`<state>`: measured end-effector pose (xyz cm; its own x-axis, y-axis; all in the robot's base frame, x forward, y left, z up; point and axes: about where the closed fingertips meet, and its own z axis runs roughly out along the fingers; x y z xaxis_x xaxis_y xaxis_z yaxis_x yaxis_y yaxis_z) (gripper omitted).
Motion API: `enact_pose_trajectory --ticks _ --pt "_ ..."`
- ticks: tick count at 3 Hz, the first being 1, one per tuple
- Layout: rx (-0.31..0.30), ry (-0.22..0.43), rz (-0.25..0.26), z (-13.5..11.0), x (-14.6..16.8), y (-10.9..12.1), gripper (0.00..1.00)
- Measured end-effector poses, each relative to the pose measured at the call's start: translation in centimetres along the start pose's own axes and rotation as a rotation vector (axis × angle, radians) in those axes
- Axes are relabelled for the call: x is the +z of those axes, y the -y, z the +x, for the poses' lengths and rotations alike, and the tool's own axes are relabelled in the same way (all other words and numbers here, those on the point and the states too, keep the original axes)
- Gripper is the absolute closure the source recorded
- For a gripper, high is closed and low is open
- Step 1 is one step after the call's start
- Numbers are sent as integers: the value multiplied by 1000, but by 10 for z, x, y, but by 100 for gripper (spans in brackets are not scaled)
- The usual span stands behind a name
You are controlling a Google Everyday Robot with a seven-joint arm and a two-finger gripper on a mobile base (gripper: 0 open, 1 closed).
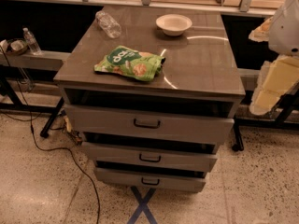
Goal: Place green rice chip bag into paper bowl
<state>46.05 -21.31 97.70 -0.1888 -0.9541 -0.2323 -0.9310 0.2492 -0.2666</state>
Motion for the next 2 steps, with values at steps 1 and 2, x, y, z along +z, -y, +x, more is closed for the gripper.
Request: enact_pose_trajectory --ticks 1,2 --pt "-36 67 24 -33 25 37 0" --pt "-62 160 83 -89 65 89 0"
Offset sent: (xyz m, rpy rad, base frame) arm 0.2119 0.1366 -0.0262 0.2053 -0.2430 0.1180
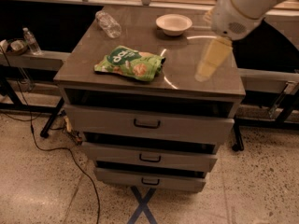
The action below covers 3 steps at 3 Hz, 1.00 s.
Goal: Place green rice chip bag into paper bowl
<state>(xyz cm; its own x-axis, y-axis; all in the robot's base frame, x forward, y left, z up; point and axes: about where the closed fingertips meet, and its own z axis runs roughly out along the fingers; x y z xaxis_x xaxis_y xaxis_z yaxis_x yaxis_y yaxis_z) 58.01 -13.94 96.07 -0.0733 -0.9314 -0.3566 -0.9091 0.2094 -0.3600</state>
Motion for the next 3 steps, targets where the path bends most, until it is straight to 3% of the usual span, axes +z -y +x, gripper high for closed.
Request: enact_pose_trajectory --ticks 1,2,3 --pt "23 62 15 -37 50 29 0" --pt "68 104 -18 -72 93 35 0" --pt "147 110 -97 -95 142 29 4"
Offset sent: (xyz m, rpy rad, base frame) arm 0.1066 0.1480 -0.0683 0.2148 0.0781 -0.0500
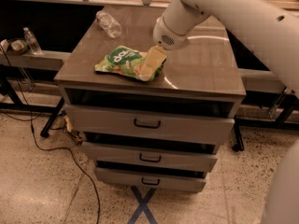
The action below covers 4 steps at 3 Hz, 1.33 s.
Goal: Place green rice chip bag into paper bowl
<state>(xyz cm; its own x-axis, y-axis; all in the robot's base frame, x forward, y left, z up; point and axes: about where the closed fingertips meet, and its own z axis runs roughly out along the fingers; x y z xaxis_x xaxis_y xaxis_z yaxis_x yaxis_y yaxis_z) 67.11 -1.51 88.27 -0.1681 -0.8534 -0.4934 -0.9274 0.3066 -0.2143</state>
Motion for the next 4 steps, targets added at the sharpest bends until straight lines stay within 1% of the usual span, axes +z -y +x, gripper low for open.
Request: enact_pose_trajectory --ticks 1,2,3,4 --pt "52 21 -32 -5 24 0 33" --pt "79 39 -44 -7 34 -1 57" --pt "89 45 -53 -4 37 -7 80" --pt "79 58 -27 -5 23 -6 100"
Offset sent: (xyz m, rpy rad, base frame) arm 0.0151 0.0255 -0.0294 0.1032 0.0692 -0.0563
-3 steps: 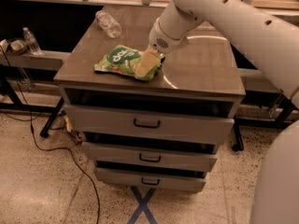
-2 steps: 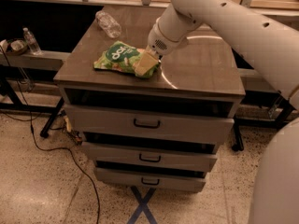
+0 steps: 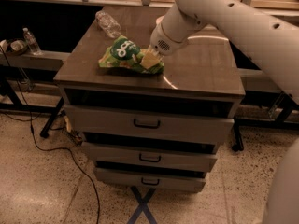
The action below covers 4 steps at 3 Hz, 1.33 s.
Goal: Place green rice chip bag into paper bowl
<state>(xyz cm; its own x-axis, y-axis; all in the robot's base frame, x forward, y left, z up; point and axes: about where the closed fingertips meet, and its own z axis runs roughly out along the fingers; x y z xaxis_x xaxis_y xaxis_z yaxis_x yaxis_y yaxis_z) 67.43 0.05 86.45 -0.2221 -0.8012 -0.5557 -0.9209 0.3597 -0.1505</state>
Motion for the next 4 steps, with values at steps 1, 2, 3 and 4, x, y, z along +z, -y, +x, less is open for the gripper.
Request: enact_pose_trajectory --ticks 1,2,3,4 --pt "-45 35 76 -15 -38 5 100" --pt "-98 62 181 -34 -88 15 100" --pt "-98 62 180 -34 -88 15 100" --pt "-130 71 214 -43 -99 35 100"
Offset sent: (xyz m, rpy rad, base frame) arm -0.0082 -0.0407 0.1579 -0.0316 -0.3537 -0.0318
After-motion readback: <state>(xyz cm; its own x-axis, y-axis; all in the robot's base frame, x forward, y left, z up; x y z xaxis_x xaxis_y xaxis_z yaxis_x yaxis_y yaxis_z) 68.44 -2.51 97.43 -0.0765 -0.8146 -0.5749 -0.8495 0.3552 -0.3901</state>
